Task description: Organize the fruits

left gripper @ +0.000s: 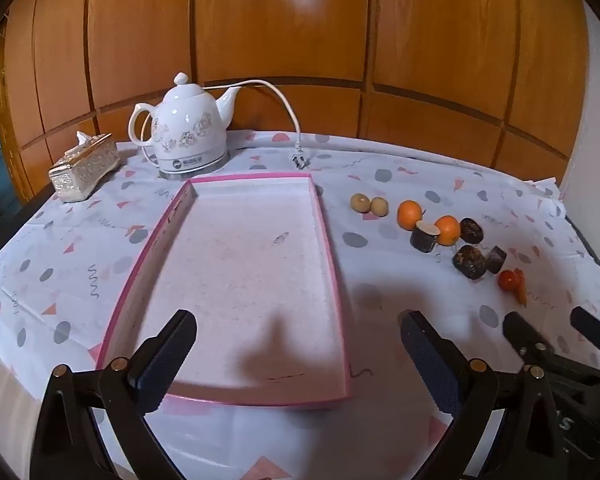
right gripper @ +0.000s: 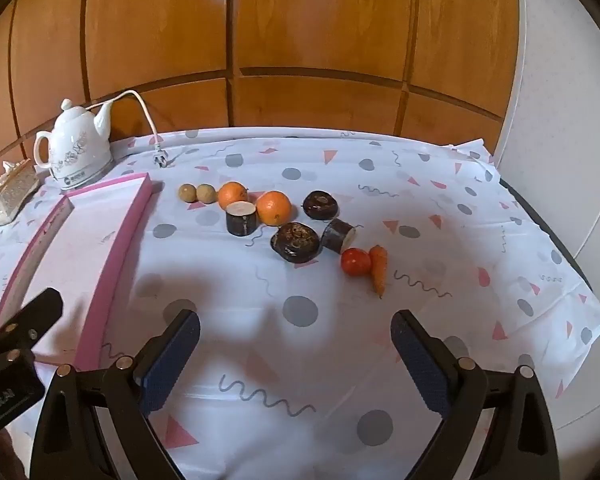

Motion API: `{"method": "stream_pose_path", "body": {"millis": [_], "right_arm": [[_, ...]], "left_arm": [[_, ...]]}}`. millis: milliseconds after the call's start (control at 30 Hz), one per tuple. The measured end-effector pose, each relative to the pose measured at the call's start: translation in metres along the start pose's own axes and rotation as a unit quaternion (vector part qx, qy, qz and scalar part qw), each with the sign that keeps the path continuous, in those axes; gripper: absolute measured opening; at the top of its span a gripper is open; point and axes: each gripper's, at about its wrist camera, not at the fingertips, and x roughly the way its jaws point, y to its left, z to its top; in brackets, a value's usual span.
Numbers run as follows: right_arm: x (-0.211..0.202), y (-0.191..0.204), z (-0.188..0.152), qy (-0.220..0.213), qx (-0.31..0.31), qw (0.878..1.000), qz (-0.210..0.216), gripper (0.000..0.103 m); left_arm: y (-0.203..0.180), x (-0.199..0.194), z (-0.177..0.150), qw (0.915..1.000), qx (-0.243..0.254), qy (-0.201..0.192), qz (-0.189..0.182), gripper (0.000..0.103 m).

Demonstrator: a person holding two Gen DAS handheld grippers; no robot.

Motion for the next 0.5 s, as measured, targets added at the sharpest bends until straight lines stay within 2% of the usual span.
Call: {"method": "stream_pose_path", "body": {"millis": [233,267,300,500], "right_arm": [[-0.003,0.001,0.000,-0.005,-0.002,1.000,-0.001,0.098],[-0.003,0.001,0.000,-0.003,-0.002,1.000,-0.002,0.098],[-0.008,-0.001,0.002,-0.005,0.004,1.000,0.018,0.098],[-0.002,0.002,0.000,-0.002,-0.004,1.000,0.023,0.098]], "left_arm": [[0.007,0.007,0.000,0.9995,-0.018,0.026,-0.004,0.103],[0.008,0.007,0.000,0.9995,-0.018,0.026,-0.003,0.103],[0.009,0.008,0.000,0.9995,-0.018,0.025,-0.004,0.103],[0.008,0.008,-0.001,0.9995,-0.016,0.027,0.000,0.103]]}}
